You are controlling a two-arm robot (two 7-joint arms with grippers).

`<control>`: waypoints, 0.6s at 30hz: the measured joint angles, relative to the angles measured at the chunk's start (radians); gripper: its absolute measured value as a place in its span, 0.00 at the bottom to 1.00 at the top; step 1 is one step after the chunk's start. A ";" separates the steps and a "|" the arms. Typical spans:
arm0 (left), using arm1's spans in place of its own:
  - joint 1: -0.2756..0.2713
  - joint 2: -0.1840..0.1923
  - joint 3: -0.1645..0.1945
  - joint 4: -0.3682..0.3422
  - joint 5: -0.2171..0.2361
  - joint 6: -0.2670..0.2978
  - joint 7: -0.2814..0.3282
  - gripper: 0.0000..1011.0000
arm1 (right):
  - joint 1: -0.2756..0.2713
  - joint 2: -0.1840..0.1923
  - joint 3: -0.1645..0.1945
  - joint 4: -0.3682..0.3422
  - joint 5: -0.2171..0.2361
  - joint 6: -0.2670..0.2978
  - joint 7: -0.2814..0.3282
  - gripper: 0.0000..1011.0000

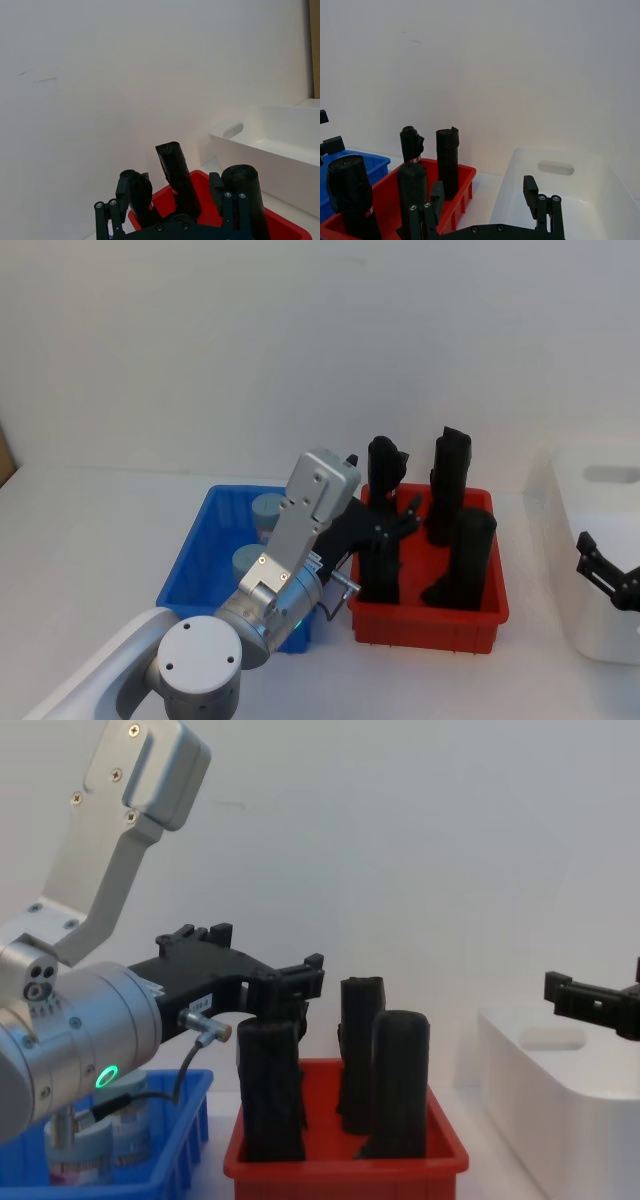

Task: Pick the cotton swabs from the blue box and place them into the white box.

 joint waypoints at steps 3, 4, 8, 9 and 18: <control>0.000 0.000 0.000 0.000 0.000 0.000 0.000 0.99 | 0.000 0.000 0.000 0.000 0.000 0.000 0.000 0.99; 0.000 0.000 0.000 0.000 0.000 0.000 0.000 0.99 | 0.000 0.000 0.000 0.000 0.000 0.000 0.000 0.99; 0.000 0.000 0.000 0.000 0.000 0.000 0.000 0.99 | 0.000 0.000 0.000 0.000 0.000 0.000 0.000 0.99; 0.000 0.000 0.000 0.000 0.000 0.000 0.000 0.99 | 0.000 0.000 0.000 0.000 0.000 0.000 0.000 0.99; 0.000 0.000 0.000 0.000 0.000 0.000 0.000 0.99 | 0.000 0.000 0.000 0.000 0.000 0.000 0.000 0.99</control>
